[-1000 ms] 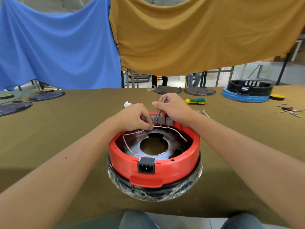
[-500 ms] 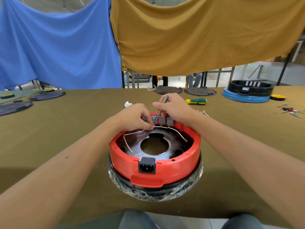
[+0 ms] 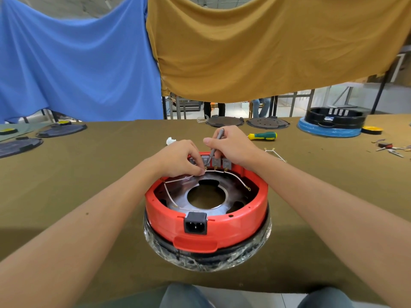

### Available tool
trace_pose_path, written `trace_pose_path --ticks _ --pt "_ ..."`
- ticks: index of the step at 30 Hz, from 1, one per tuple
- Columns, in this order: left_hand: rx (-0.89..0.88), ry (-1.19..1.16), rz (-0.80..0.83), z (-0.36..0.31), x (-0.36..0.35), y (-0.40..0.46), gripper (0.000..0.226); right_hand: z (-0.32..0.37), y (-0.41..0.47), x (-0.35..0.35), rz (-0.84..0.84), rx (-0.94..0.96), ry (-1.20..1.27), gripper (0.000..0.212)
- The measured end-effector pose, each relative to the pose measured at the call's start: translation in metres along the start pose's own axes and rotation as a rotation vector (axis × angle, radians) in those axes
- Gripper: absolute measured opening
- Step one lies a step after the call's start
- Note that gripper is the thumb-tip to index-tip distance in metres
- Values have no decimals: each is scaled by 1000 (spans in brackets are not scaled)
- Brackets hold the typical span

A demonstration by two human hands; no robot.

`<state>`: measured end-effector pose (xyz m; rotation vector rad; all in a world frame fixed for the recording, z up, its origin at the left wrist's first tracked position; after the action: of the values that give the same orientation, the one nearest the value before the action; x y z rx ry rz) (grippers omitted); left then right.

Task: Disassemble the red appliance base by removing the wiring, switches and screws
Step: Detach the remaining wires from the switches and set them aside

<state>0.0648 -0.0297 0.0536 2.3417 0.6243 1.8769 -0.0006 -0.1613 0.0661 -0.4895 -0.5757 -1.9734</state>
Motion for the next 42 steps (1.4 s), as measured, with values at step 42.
trace_pose_path --ticks 42 --pt "19 -23 -4 2 0 0 2 10 -16 4 -43 176 -129 29"
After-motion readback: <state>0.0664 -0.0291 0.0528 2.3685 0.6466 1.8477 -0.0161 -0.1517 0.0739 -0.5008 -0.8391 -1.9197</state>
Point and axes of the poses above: each hand's wrist, its own y-axis towards the middle knuckle, its own x-axis out of the back of the hand, z = x × y, the point moved 5 cm from there along y, towards the middle knuckle, and after that the axes turned 13 degrees about -x, right-handed, at the moved point
